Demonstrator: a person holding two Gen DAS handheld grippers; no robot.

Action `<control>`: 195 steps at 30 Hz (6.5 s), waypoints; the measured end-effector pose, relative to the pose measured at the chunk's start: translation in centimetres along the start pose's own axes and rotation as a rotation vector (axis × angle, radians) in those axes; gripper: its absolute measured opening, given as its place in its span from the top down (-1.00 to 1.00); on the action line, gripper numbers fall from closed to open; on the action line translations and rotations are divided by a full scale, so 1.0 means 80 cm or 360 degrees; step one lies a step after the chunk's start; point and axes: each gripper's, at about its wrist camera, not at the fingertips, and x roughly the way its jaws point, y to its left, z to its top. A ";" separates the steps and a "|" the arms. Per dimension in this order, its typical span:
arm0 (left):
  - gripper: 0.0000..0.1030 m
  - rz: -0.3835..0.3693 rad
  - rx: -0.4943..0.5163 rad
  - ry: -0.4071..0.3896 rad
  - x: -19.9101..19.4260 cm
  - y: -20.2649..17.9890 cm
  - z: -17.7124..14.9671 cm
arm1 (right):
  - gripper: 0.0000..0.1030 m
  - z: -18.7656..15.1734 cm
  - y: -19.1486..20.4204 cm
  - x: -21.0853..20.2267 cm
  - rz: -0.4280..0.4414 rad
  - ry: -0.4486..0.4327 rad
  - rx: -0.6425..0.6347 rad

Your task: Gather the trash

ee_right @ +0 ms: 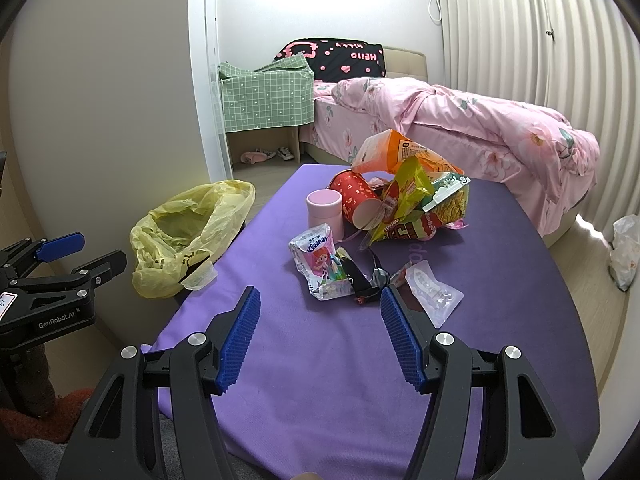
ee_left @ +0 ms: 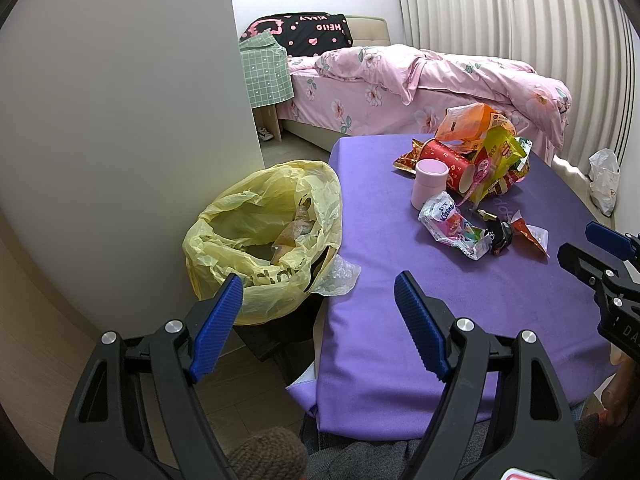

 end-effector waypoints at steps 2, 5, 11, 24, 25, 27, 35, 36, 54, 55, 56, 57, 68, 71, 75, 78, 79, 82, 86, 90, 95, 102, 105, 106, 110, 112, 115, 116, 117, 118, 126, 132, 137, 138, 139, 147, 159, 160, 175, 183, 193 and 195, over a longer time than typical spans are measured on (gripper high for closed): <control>-0.44 0.0000 -0.0001 0.0000 0.000 -0.001 0.000 | -0.15 0.000 0.000 0.000 0.0000 0.0000 -0.0001; -0.44 0.0000 -0.0001 0.0002 0.000 0.000 0.000 | -0.15 0.000 0.000 0.000 0.0001 0.0001 -0.0001; -0.44 -0.0001 0.0000 0.0002 0.000 0.000 0.000 | -0.15 0.000 0.000 0.000 0.0002 0.0002 0.0001; -0.44 -0.0004 -0.0003 0.0012 0.002 0.000 -0.002 | -0.15 0.001 -0.002 0.002 0.0004 0.0003 0.0004; -0.44 -0.0004 -0.0004 0.0014 0.005 0.003 -0.006 | -0.15 0.002 -0.002 0.001 0.0004 0.0003 0.0003; -0.44 -0.0013 0.0001 0.0015 0.006 0.002 -0.008 | -0.15 0.000 0.002 0.001 0.0011 0.0009 0.0008; -0.44 -0.0139 0.0002 -0.0025 0.027 -0.005 0.013 | -0.15 0.010 -0.022 0.016 -0.0014 -0.0005 0.0028; -0.44 -0.0166 0.0000 -0.0028 0.032 -0.007 0.016 | -0.15 0.012 -0.027 0.020 -0.0030 -0.0010 0.0028; -0.58 -0.0768 0.0097 0.0036 0.185 -0.121 0.058 | -0.15 0.002 -0.160 0.085 -0.0337 0.0141 0.0181; -0.58 -0.0756 0.0114 0.0052 0.191 -0.125 0.059 | -0.15 0.000 -0.164 0.088 -0.0340 0.0153 0.0189; -0.57 -0.0745 0.0123 0.0079 0.201 -0.128 0.063 | -0.15 -0.002 -0.166 0.090 -0.0342 0.0161 0.0193; -0.55 -0.0744 0.0119 0.0102 0.210 -0.130 0.067 | -0.15 -0.004 -0.168 0.092 -0.0346 0.0168 0.0195; -0.01 -0.0775 0.0117 0.0352 0.278 -0.136 0.073 | -0.15 -0.020 -0.182 0.104 -0.0344 0.0220 0.0234; 0.13 -0.0816 0.0117 0.0426 0.287 -0.145 0.068 | -0.15 -0.022 -0.179 0.107 -0.0336 0.0231 0.0229; 0.65 -0.0844 0.0141 0.0451 0.286 -0.149 0.065 | -0.15 -0.021 -0.164 0.107 -0.0311 0.0225 0.0160; 0.76 -0.0863 0.0130 0.0465 0.281 -0.141 0.061 | -0.15 -0.018 -0.151 0.108 -0.0271 0.0223 0.0091; 0.78 -0.0864 0.0120 0.0460 0.279 -0.137 0.060 | -0.15 -0.017 -0.148 0.109 -0.0251 0.0224 0.0073; 0.83 -0.0852 0.0089 0.0428 0.265 -0.121 0.058 | -0.15 -0.015 -0.136 0.114 -0.0197 0.0240 0.0021; 0.84 -0.0799 0.0047 0.0330 0.242 -0.094 0.065 | -0.14 -0.014 -0.119 0.134 -0.0181 0.0299 -0.0076; 0.84 -0.0756 0.0018 0.0265 0.220 -0.072 0.069 | 0.13 -0.013 -0.105 0.161 -0.0153 0.0359 -0.0159; 0.84 -0.0707 0.0031 0.0196 0.198 -0.052 0.064 | 0.65 -0.011 -0.104 0.186 -0.0153 0.0411 -0.0201; 0.84 -0.0661 0.0046 0.0084 0.163 -0.034 0.059 | 0.92 0.014 -0.116 0.148 -0.0059 0.0271 -0.0066; 0.84 -0.0631 0.0045 0.0035 0.155 -0.029 0.063 | 0.92 0.033 -0.109 0.129 -0.0064 0.0202 -0.0075; 0.84 -0.0625 0.0039 0.0025 0.153 -0.026 0.063 | 0.92 0.039 -0.108 0.124 -0.0056 0.0186 -0.0074; 0.84 -0.0600 0.0000 0.0012 0.150 -0.013 0.066 | 0.92 0.059 -0.099 0.110 -0.0033 0.0125 -0.0079; 0.84 -0.0592 -0.0016 0.0014 0.150 -0.007 0.065 | 0.92 0.063 -0.096 0.107 -0.0029 0.0104 -0.0083; 0.84 -0.0586 -0.0032 0.0025 0.151 -0.001 0.062 | 0.92 0.066 -0.094 0.105 0.0039 0.0105 -0.0049; 0.84 -0.0586 -0.0035 0.0030 0.152 -0.001 0.061 | 0.92 0.066 -0.093 0.105 0.0046 0.0104 -0.0049; 0.84 -0.0586 -0.0038 0.0035 0.153 0.000 0.060 | 0.92 0.067 -0.092 0.105 0.0051 0.0105 -0.0054; 0.84 -0.0586 -0.0040 0.0039 0.154 0.001 0.059 | 0.92 0.066 -0.090 0.103 0.0060 0.0105 -0.0057; 0.84 -0.0539 -0.0044 0.0004 0.151 0.010 0.062 | 0.92 0.076 -0.068 0.094 0.0120 0.0067 -0.0082; 0.84 -0.0399 -0.0065 -0.0079 0.140 0.051 0.075 | 0.92 0.100 -0.042 0.094 0.0148 0.0023 -0.0152; 0.84 -0.0109 -0.0102 -0.0131 0.143 0.111 0.096 | 0.92 0.124 -0.018 0.102 0.0176 0.0000 -0.0213; 0.84 -0.0049 -0.0110 -0.0126 0.146 0.125 0.100 | 0.92 0.128 -0.014 0.104 0.0181 0.0000 -0.0225; 0.84 0.0005 -0.0109 -0.0121 0.149 0.137 0.103 | 0.92 0.132 -0.009 0.107 0.0187 0.0002 -0.0236; 0.84 0.0221 -0.0047 0.0042 0.197 0.176 0.086 | 0.92 0.146 0.014 0.128 0.0227 0.0023 -0.0271; 0.51 -0.0090 -0.0281 0.0254 0.261 0.168 0.053 | 0.92 0.150 0.033 0.152 0.0247 0.0091 -0.0296; 0.48 -0.0095 -0.0310 0.0238 0.256 0.174 0.054 | 0.92 0.153 0.039 0.154 0.0258 0.0089 -0.0306; 0.29 0.0001 -0.0580 0.0034 0.171 0.249 0.020 | 0.92 0.193 0.224 0.221 0.0670 0.0076 -0.0560; 0.28 -0.0037 -0.0598 -0.0032 0.141 0.253 0.003 | 0.91 0.166 0.275 0.271 0.0747 0.0241 -0.0596; 0.27 -0.0070 -0.0603 -0.0022 0.145 0.248 0.008 | 0.80 0.158 0.271 0.282 0.0774 0.0362 -0.0574; 0.27 -0.0078 -0.0604 -0.0024 0.144 0.249 0.008 | 0.46 0.159 0.265 0.282 0.0795 0.0340 -0.0556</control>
